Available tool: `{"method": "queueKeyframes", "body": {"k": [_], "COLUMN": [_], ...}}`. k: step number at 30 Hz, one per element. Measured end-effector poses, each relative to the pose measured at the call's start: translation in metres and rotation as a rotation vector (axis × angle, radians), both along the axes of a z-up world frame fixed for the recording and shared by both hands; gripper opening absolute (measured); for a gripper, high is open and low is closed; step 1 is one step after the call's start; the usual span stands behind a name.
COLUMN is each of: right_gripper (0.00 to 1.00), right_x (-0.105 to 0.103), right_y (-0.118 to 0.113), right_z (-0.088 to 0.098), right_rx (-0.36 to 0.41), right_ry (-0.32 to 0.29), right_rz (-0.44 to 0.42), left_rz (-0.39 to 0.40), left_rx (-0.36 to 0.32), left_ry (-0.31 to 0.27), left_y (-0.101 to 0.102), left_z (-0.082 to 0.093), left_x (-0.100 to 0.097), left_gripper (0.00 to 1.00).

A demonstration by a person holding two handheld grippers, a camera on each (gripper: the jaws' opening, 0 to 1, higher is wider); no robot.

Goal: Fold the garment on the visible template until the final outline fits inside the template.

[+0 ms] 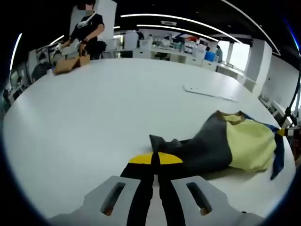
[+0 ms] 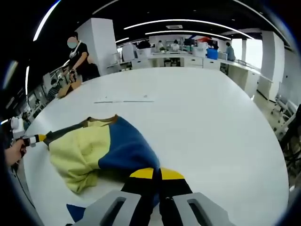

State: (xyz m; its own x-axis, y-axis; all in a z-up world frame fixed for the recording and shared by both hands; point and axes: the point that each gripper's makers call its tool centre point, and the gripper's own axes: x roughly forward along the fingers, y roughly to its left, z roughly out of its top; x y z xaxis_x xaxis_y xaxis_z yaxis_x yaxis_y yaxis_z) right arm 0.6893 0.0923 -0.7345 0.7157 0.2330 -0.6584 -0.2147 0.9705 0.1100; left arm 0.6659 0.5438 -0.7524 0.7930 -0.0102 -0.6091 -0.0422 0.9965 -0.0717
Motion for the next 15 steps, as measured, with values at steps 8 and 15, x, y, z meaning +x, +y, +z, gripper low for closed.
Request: {"method": "queueKeyframes", "body": {"k": [8,15], "right_gripper": [0.19,0.4], "right_x": [-0.007,-0.023], "right_y": [0.012,0.02], "right_z": [0.012,0.013], "right_rx": [0.064,0.095], "right_ry": [-0.018,-0.009], "right_rz": [0.028,0.085], "left_rz": [-0.076,-0.134], "left_rx": [0.061,0.07], "left_ry": [-0.053,-0.095], "left_y": [-0.003,-0.004], "left_z": [0.008,0.017], "left_x": [-0.006,-0.015], "left_gripper": [0.15,0.36]}}
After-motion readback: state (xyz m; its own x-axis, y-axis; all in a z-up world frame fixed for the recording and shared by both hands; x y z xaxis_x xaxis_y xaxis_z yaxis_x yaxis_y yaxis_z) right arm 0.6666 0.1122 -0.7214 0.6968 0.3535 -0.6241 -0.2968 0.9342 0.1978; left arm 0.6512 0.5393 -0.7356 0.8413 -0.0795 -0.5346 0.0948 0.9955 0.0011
